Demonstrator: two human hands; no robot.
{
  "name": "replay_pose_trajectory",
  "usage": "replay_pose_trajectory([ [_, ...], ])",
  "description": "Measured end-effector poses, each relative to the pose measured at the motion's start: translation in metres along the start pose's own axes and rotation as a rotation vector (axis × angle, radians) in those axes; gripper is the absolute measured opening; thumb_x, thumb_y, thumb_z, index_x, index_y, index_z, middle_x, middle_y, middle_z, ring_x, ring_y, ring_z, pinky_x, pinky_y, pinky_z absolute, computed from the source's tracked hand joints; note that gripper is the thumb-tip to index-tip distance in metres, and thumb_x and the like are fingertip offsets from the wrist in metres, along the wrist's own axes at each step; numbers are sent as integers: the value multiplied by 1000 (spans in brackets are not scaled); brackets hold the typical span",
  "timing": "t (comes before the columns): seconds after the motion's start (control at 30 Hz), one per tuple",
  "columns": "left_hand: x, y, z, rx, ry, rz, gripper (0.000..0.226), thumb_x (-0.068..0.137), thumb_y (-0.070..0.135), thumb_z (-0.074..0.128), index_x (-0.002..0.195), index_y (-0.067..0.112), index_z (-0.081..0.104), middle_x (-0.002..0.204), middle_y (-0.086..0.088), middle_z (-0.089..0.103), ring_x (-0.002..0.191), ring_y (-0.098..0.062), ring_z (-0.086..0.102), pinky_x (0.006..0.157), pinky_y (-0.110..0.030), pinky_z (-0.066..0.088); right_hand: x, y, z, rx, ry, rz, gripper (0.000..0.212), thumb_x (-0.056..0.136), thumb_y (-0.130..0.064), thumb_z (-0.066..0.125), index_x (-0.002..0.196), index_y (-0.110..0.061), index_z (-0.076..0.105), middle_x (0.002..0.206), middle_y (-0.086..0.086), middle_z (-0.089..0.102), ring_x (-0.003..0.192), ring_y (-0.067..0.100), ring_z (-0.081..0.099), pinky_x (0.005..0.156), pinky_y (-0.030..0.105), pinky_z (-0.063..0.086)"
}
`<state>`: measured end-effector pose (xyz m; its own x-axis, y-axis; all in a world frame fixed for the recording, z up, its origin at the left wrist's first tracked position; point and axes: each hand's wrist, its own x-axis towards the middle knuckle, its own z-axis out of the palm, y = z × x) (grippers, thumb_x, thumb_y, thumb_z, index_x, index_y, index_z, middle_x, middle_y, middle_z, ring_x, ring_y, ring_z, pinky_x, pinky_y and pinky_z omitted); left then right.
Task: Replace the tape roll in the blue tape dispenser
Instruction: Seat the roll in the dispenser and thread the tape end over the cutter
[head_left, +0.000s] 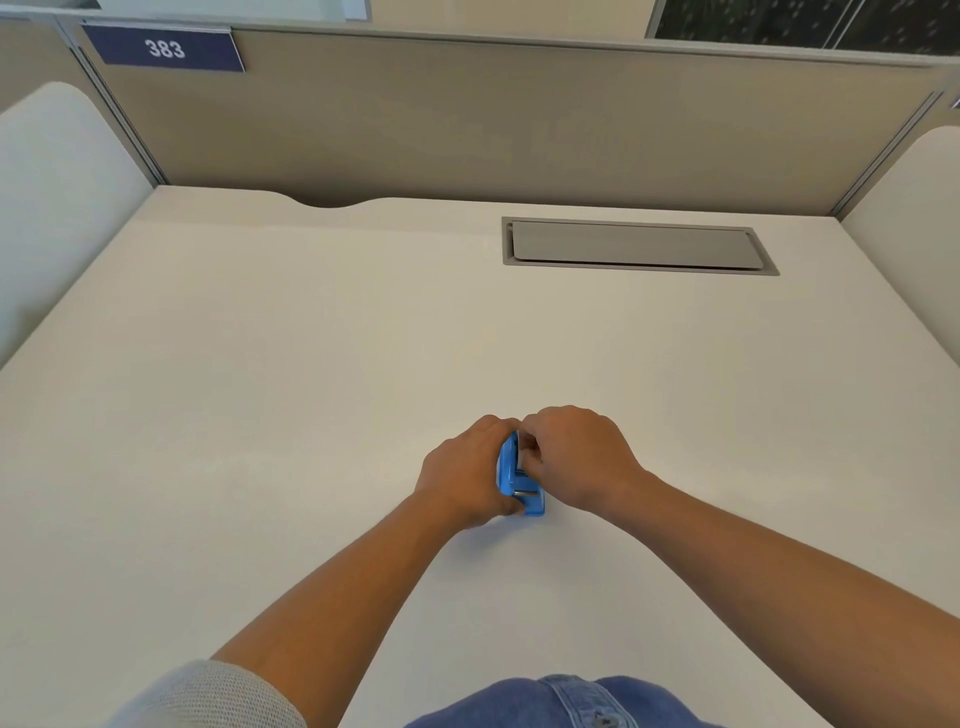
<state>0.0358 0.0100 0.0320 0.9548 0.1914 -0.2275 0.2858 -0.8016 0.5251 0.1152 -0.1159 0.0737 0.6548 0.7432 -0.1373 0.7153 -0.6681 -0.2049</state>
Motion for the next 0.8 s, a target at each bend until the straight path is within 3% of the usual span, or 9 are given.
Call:
replay_pose_trajectory([
  [0.3, 1, -2, 2, 11, 9, 11, 91, 60, 44, 85, 137, 34, 37, 134, 15, 49, 94, -16, 62, 78, -30, 50, -19, -1, 5, 148, 18, 89, 12, 83, -25, 53, 81, -22, 65, 82, -4, 70, 73, 20, 63, 60, 32, 47],
  [0.8, -3, -2, 4, -7, 60, 23, 84, 65, 45, 80, 137, 34, 38, 134, 16, 50, 94, -15, 62, 76, -28, 49, -47, -5, 19, 258, 109, 105, 7, 83, -30, 60, 81, -27, 66, 82, -8, 69, 72, 12, 58, 56, 21, 36],
])
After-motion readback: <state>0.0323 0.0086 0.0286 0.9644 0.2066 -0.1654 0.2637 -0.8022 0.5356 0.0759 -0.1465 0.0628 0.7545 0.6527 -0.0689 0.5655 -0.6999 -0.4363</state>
